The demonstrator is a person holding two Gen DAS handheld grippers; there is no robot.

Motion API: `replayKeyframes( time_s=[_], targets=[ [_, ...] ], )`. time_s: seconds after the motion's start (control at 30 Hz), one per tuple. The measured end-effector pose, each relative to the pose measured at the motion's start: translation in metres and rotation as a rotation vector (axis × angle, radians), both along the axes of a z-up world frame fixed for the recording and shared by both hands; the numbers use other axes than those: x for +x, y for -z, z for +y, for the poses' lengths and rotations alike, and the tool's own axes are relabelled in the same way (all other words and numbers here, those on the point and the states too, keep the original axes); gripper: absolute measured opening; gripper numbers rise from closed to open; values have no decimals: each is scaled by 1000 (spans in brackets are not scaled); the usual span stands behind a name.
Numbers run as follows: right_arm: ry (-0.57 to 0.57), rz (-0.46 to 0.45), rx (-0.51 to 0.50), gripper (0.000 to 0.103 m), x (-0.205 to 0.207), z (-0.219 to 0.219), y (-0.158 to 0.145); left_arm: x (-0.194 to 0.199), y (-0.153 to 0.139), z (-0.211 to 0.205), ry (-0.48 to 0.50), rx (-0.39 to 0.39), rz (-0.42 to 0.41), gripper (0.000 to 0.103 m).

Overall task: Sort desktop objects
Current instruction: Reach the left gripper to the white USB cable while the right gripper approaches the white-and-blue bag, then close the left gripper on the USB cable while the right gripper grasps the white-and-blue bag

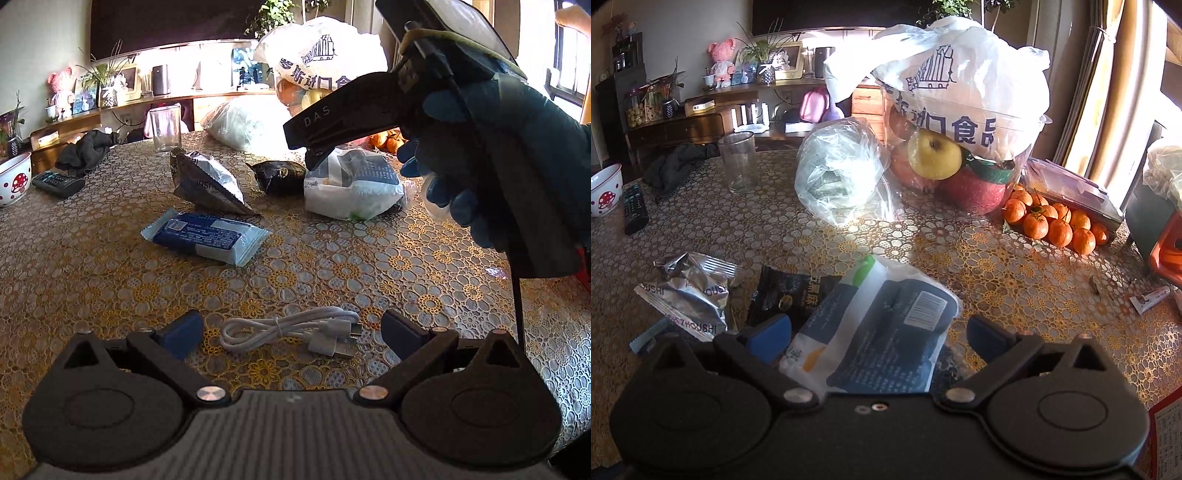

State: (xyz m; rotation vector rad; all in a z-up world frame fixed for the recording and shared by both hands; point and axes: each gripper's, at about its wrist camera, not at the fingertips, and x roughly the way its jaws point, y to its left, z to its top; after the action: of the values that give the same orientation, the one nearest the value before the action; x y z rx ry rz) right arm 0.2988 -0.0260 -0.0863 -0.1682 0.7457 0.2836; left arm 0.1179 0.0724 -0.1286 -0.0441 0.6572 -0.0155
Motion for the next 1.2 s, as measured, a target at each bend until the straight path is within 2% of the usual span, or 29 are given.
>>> replayKeyframes(
  time_s=[0.47, 0.67, 0.8, 0.93, 1.07, 1.2],
  targets=[
    [31, 24, -49, 102, 8, 12, 17, 1, 4, -5, 18, 50, -14, 102],
    [27, 25, -56, 96, 8, 12, 18, -1, 5, -6, 25, 57, -23, 100],
    [22, 20, -55, 85, 6, 13, 16, -3, 4, -6, 25, 57, -36, 90],
    [31, 13, -54, 70, 5, 10, 13, -5, 3, -9, 41, 58, -45, 78],
    [39, 10, -39, 57, 4, 5, 8, -5, 2, -10, 44, 57, -44, 77],
    [41, 5, -26, 39, 3, 0, 3, -4, 1, -10, 39, 51, -35, 76]
  ],
)
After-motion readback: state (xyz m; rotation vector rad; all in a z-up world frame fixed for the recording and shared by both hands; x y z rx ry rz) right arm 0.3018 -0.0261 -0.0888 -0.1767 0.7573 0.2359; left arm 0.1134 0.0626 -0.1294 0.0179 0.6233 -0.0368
